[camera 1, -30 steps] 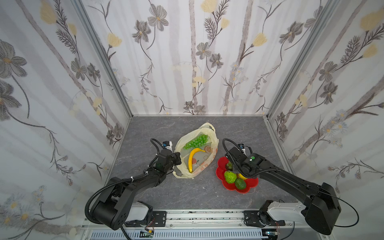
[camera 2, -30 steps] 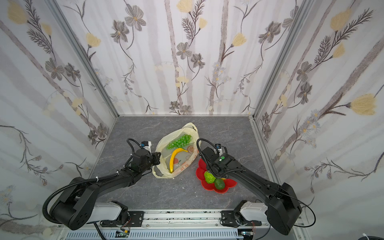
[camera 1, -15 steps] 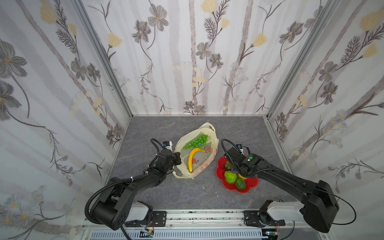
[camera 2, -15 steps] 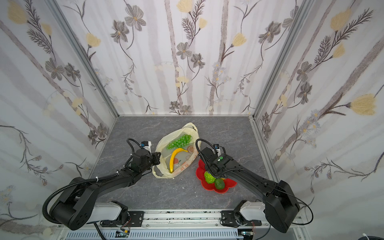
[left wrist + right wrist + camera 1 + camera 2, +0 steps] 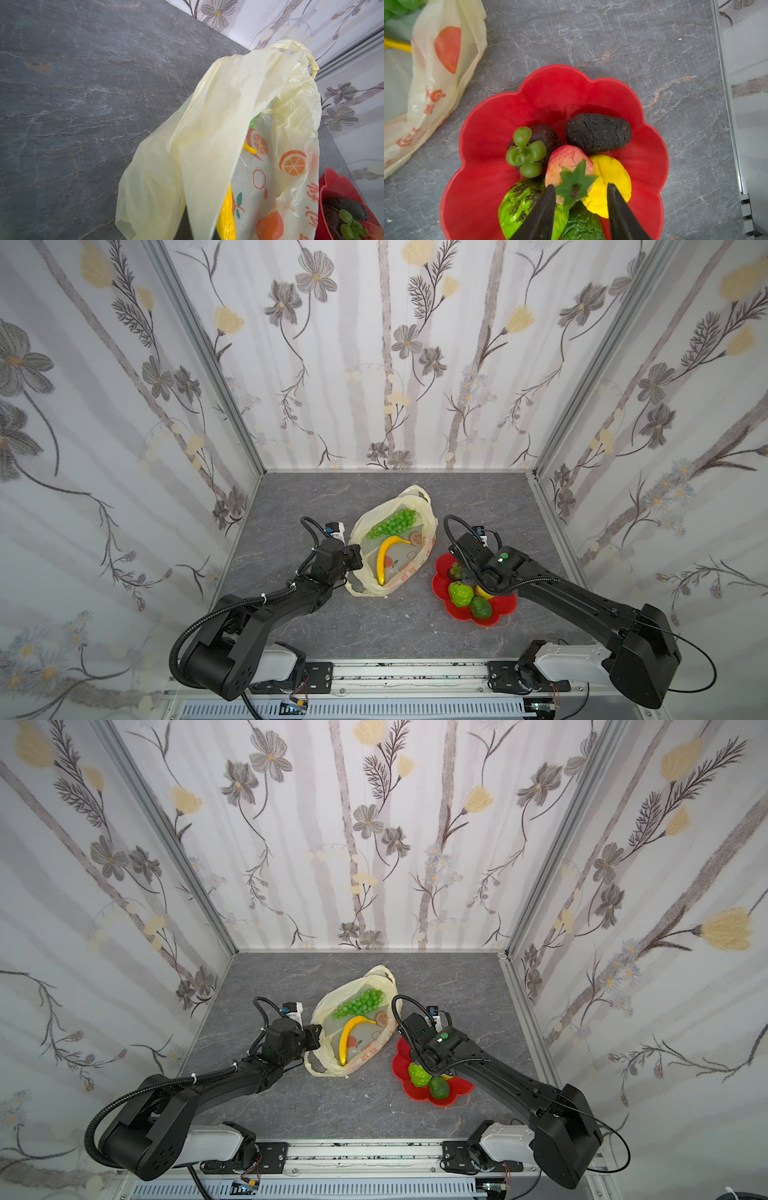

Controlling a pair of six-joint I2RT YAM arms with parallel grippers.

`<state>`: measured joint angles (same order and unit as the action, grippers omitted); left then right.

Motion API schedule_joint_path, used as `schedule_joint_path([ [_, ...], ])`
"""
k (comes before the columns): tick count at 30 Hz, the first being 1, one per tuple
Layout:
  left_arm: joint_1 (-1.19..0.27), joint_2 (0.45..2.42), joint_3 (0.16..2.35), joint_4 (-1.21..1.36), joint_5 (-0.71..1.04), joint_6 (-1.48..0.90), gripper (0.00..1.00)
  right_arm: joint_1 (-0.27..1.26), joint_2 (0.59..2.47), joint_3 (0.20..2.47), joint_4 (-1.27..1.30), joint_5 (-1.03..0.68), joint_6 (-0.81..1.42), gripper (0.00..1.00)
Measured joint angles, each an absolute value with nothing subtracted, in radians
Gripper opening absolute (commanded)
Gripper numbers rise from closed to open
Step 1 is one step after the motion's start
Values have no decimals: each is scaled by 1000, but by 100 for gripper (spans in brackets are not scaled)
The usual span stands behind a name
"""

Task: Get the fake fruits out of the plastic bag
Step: 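Lower the strawberry into the red plate and open the right gripper, then move the right gripper into the bag toward the yellow banana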

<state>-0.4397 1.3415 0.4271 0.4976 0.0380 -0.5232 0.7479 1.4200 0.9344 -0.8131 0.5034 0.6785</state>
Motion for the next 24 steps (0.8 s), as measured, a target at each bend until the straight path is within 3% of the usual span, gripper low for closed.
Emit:
schedule_joint_path([
  [7, -440, 1342, 427, 498, 38, -523, 0, 762, 1377, 1045, -814, 485, 671, 64],
  [12, -440, 1342, 427, 498, 38, -523, 0, 785, 1396, 1115, -758, 408, 653, 66],
  [24, -440, 1342, 427, 498, 39, -524, 0, 877, 1747, 1321, -534, 209, 646, 65],
])
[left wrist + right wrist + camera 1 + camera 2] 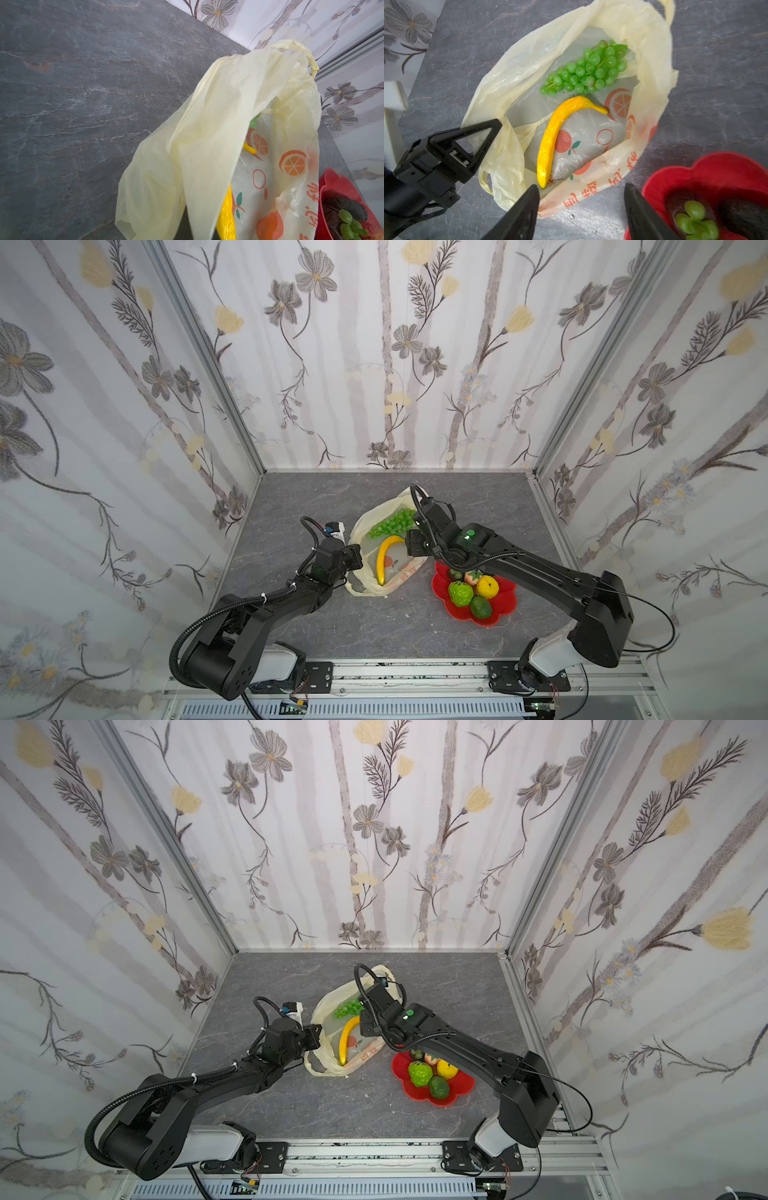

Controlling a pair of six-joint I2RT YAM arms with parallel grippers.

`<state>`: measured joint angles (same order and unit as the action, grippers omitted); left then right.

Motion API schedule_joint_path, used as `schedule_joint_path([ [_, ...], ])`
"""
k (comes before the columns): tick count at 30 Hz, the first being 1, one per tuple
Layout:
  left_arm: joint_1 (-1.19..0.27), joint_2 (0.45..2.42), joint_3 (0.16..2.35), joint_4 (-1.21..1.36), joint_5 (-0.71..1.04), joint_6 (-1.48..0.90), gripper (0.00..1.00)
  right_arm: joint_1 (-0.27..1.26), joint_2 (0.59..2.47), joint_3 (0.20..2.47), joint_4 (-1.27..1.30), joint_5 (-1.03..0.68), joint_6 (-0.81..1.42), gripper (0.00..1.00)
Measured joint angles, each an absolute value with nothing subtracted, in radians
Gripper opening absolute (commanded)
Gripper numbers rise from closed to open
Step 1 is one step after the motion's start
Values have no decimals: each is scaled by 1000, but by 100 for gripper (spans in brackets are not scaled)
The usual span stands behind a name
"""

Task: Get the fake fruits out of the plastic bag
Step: 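Move the right gripper into the bag toward the yellow banana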

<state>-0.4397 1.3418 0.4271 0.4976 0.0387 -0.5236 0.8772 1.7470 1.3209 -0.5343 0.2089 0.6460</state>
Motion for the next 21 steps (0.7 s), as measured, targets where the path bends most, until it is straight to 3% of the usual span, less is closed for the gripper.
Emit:
schedule_joint_path([
  [8, -440, 1337, 427, 497, 42, -524, 0, 913, 1972, 1451, -482, 176, 657, 63],
  [21, -440, 1344, 427, 497, 46, -524, 0, 915, 2145, 1509, -438, 135, 673, 61],
])
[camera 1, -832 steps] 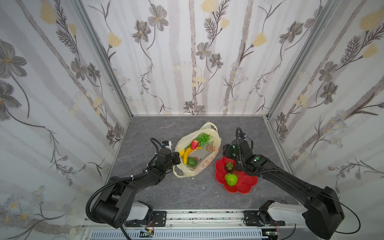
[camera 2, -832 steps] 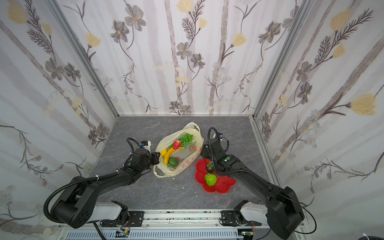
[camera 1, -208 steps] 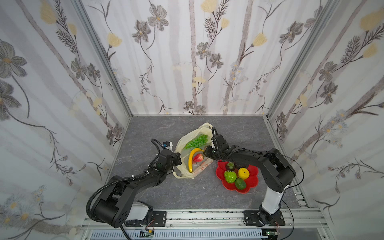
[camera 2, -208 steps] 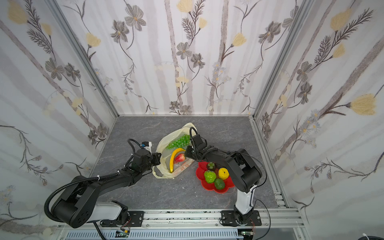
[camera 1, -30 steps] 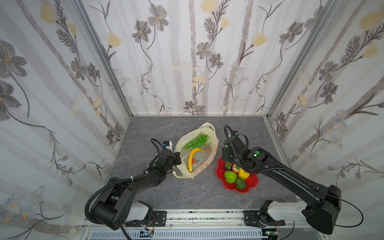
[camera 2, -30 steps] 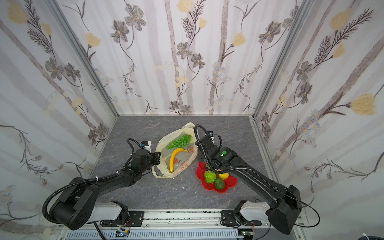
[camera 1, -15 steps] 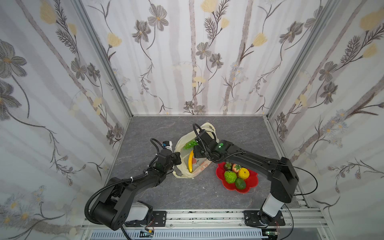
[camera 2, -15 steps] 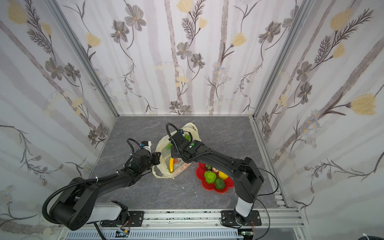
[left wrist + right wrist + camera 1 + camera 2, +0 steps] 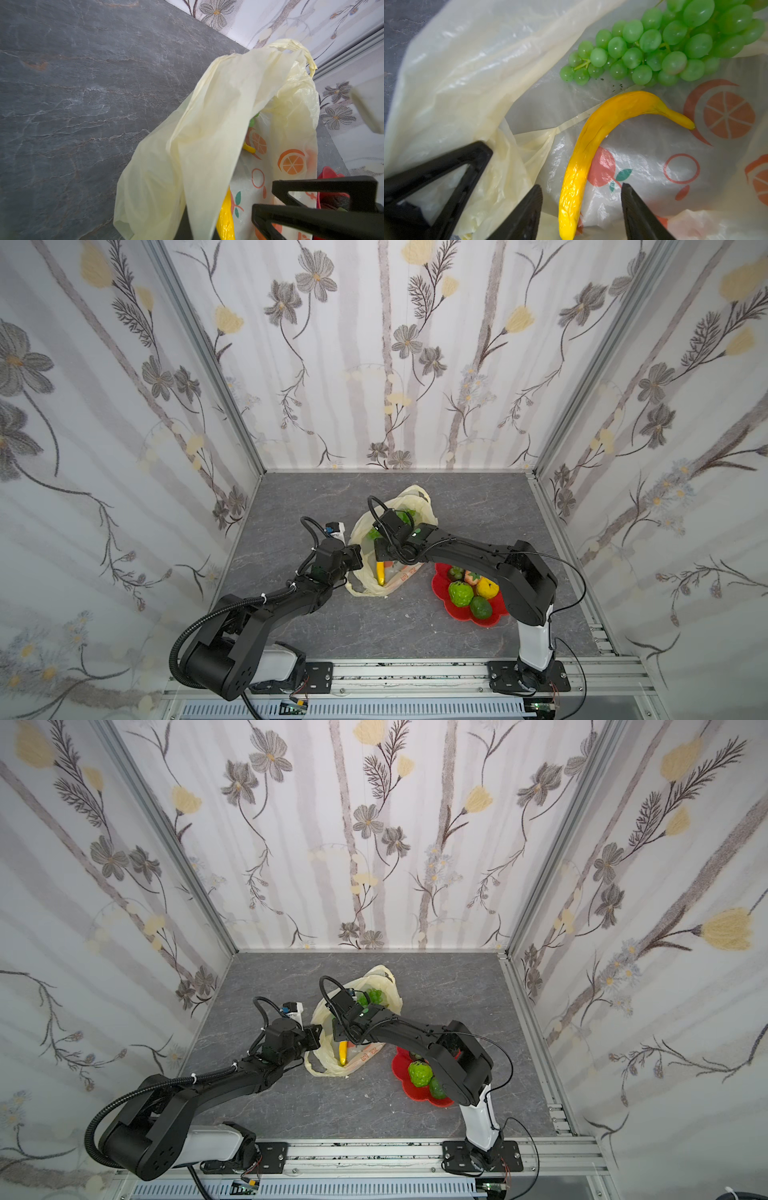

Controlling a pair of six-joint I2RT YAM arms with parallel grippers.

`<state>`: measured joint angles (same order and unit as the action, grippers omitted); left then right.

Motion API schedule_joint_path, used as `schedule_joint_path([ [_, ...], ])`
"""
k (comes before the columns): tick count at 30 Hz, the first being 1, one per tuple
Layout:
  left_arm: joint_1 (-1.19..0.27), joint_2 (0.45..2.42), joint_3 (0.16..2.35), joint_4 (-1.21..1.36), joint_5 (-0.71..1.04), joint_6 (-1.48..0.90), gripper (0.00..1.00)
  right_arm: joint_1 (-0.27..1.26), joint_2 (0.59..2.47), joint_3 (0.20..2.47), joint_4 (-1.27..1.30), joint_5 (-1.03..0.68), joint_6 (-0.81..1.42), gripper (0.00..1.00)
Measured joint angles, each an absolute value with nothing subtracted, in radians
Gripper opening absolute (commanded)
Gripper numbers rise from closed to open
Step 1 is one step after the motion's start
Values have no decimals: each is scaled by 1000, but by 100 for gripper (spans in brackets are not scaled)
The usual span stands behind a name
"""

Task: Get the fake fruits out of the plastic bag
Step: 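Move the right gripper into the bag toward the yellow banana, then grasp the yellow banana near its middle with the right gripper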

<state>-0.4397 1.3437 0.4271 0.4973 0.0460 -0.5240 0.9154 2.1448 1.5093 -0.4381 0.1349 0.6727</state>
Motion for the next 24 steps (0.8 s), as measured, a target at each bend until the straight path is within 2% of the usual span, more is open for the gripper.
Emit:
schedule_joint_path([
  [10, -440, 1351, 427, 498, 46, -524, 0, 915, 2225, 1549, -435, 100, 673, 58],
  [24, -440, 1351, 427, 498, 49, -524, 0, 924, 2309, 1601, -446, 73, 672, 41],
])
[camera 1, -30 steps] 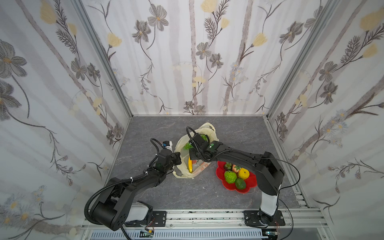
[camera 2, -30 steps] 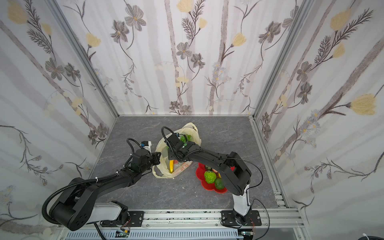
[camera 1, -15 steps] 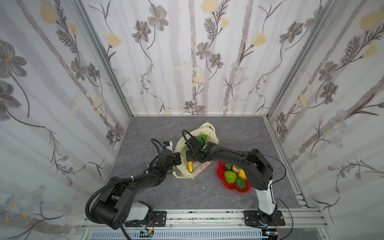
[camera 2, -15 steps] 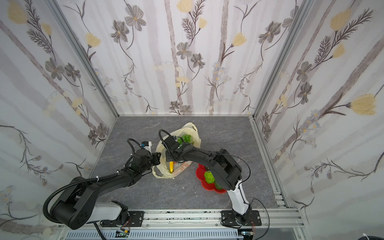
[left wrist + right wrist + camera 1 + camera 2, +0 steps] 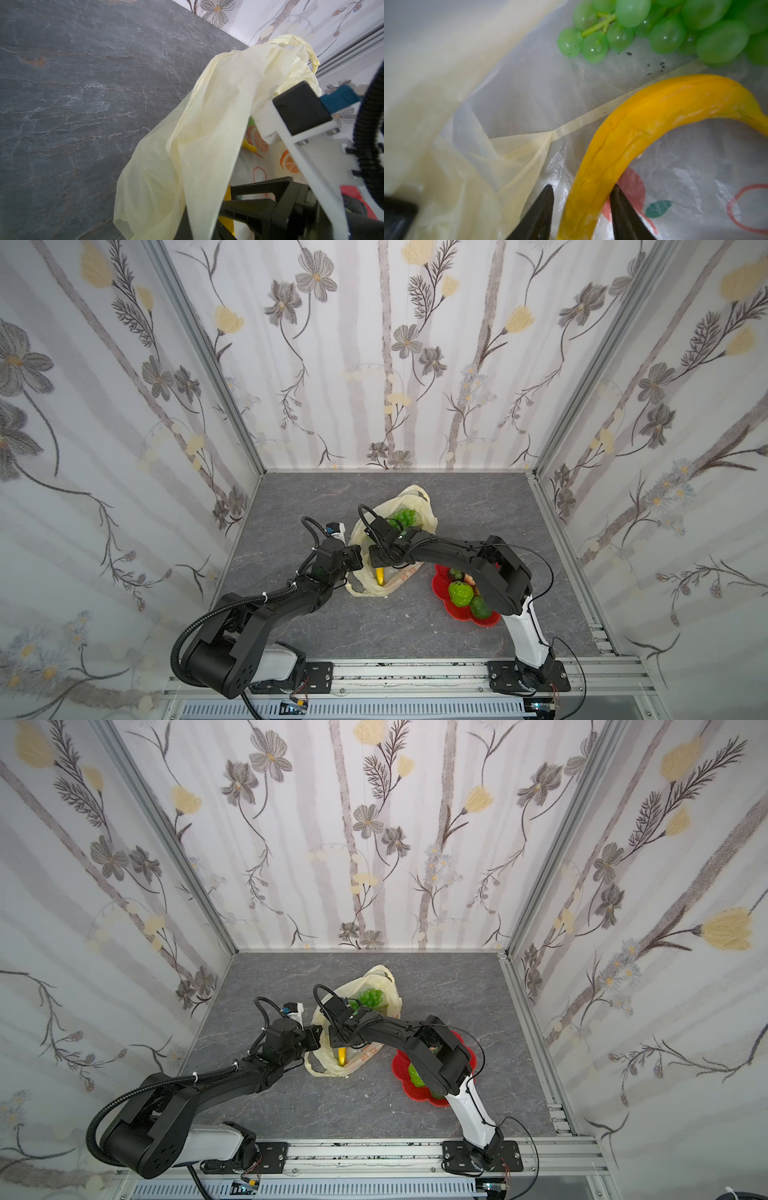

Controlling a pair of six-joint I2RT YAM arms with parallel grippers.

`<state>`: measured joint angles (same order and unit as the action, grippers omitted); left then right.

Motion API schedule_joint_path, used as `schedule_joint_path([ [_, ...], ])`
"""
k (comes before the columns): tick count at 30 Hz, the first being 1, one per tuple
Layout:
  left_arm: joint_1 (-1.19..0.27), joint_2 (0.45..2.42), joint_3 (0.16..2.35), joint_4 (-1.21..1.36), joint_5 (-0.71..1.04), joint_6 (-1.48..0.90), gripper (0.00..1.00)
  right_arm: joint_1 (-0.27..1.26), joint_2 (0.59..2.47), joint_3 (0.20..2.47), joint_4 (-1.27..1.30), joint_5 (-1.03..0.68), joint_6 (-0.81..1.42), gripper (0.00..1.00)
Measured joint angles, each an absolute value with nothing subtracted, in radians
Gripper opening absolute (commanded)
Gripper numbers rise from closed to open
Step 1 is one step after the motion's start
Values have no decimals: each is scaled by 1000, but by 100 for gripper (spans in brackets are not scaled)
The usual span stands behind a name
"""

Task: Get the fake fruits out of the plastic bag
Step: 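Grasp the yellow banana near its middle with the right gripper, then lift the banana out of the bag and carry it over the plate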

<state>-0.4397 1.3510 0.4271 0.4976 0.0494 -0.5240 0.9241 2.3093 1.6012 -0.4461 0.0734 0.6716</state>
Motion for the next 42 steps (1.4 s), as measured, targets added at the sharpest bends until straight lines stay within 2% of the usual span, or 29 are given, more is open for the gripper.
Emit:
schedule_joint_path([
  [9, -440, 1349, 427, 497, 49, -524, 0, 931, 2318, 1609, -457, 112, 669, 29],
  [26, -440, 1341, 427, 497, 49, -524, 0, 937, 2252, 1603, -485, 114, 669, 24],
  [42, -440, 1342, 427, 497, 49, -524, 0, 958, 2037, 1484, -487, 103, 671, 21],
])
